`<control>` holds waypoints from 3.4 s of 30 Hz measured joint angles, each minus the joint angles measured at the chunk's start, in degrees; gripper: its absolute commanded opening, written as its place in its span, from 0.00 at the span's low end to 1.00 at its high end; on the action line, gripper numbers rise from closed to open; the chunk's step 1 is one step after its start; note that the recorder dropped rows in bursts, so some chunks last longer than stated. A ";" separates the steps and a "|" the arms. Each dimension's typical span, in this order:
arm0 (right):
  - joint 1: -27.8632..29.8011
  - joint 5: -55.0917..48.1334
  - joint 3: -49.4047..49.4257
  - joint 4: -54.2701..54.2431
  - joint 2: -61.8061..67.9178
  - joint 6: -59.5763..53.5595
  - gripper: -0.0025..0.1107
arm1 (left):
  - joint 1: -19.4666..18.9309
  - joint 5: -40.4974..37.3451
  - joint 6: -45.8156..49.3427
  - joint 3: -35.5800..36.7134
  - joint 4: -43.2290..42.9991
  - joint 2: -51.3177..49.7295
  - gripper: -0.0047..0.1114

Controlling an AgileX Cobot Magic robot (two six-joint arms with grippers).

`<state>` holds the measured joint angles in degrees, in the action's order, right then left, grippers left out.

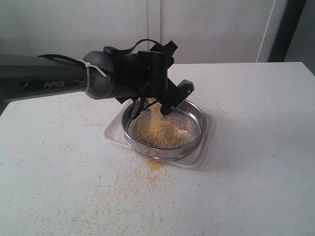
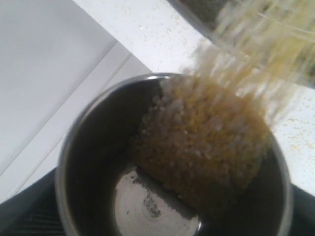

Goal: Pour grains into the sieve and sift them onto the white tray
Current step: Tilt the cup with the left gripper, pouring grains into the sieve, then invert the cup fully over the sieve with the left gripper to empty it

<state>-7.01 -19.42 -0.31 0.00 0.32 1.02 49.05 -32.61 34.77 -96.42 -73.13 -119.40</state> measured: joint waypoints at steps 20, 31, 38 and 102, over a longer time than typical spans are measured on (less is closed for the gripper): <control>0.00 0.00 0.00 0.00 0.00 0.00 0.02 | 3.70 -9.24 -25.87 0.00 -24.75 -3.82 0.04; 0.00 0.00 0.00 0.00 0.00 0.00 0.02 | 4.16 -12.32 -27.13 0.00 -25.15 -3.82 0.04; 0.00 0.00 0.00 0.00 0.00 0.00 0.02 | 5.77 -13.74 -27.84 0.00 -25.15 -3.82 0.04; 0.00 0.00 0.00 0.00 0.00 0.00 0.02 | -2.54 44.32 -50.24 18.27 0.28 14.63 0.04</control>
<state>-7.01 -19.42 -0.31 0.00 0.32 1.02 46.51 11.71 -15.48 -78.15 -72.85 -104.77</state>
